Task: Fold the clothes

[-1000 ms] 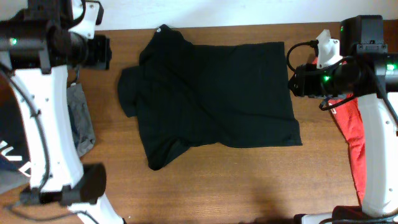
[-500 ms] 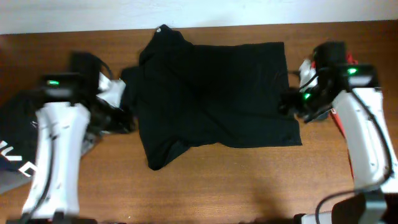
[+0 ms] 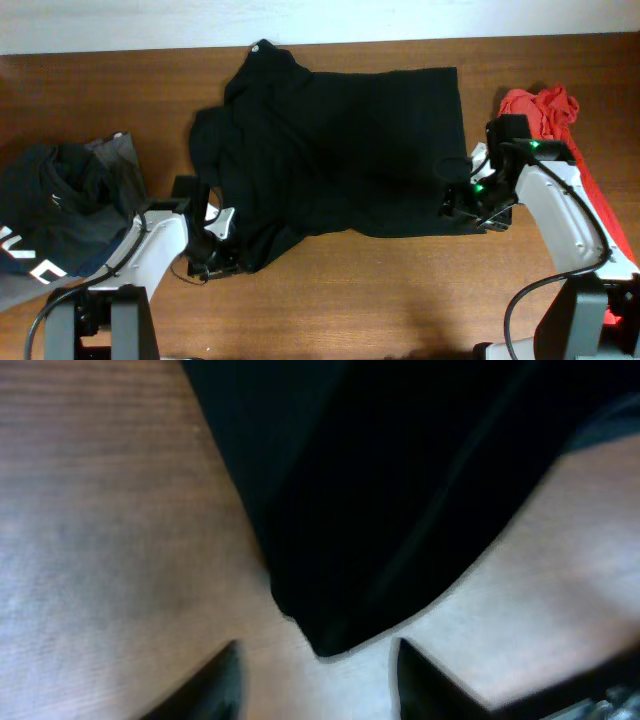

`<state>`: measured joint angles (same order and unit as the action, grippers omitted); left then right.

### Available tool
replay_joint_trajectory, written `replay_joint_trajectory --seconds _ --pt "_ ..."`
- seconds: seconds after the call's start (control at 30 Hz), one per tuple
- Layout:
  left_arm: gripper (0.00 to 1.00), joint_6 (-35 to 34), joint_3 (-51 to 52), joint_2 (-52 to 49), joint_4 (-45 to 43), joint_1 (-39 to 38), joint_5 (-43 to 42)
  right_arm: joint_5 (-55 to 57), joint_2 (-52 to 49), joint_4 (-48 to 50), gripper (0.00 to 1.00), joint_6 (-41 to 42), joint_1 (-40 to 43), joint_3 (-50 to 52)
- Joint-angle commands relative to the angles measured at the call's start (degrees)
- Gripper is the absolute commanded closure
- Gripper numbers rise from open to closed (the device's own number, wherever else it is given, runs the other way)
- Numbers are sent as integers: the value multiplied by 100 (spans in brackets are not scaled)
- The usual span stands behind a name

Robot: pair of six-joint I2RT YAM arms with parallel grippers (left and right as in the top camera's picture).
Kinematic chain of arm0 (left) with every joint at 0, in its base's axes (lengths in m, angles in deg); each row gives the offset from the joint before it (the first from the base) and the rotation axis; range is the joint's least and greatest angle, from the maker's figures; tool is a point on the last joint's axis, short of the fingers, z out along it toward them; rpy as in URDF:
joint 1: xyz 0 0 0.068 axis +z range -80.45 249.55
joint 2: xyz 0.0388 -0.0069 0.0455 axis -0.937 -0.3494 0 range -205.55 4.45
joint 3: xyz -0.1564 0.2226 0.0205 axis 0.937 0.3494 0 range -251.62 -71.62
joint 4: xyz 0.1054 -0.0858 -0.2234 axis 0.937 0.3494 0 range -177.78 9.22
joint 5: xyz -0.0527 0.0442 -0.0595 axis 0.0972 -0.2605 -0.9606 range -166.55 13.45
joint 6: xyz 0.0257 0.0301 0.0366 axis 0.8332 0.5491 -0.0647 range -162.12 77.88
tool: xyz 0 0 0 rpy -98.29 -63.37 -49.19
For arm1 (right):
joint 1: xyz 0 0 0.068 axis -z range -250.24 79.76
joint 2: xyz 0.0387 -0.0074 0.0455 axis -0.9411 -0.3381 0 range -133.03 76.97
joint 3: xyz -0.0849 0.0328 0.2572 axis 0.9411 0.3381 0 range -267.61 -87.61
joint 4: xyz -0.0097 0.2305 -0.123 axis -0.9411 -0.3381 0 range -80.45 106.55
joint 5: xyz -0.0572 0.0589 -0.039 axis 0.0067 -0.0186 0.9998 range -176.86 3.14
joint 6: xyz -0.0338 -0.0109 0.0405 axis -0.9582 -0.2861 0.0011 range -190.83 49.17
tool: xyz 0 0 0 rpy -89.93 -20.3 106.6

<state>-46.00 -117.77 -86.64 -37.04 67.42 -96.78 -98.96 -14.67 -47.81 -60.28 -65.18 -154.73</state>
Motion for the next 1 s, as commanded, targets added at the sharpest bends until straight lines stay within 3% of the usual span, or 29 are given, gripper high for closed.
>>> replay_joint_trajectory --seconds 0.0,0.1,0.2,0.4,0.63,0.73,0.83,0.97 --pt "63 -94 201 -31 -203 4 -81 -98 28 7 30 70 205 31" --pt "73 -109 210 -48 -354 4 92 -96 28 -7 30 68 369 31" --pt "99 -232 208 -52 -389 4 286 -94 28 -4 30 66 444 33" --pt "99 -949 37 -11 658 122 614 -87 28 -7 24 44 444 66" --pt "99 -979 22 496 935 1034 656 -125 -35 219 22 101 444 520" --pt "99 -975 22 710 953 1311 656 -129 -68 444 29 310 444 837" --pt "100 -931 22 859 964 1473 673 -304 -68 684 42 544 444 1202" --pt "100 -933 22 1023 1110 1569 837 -201 -68 1008 42 715 446 1506"
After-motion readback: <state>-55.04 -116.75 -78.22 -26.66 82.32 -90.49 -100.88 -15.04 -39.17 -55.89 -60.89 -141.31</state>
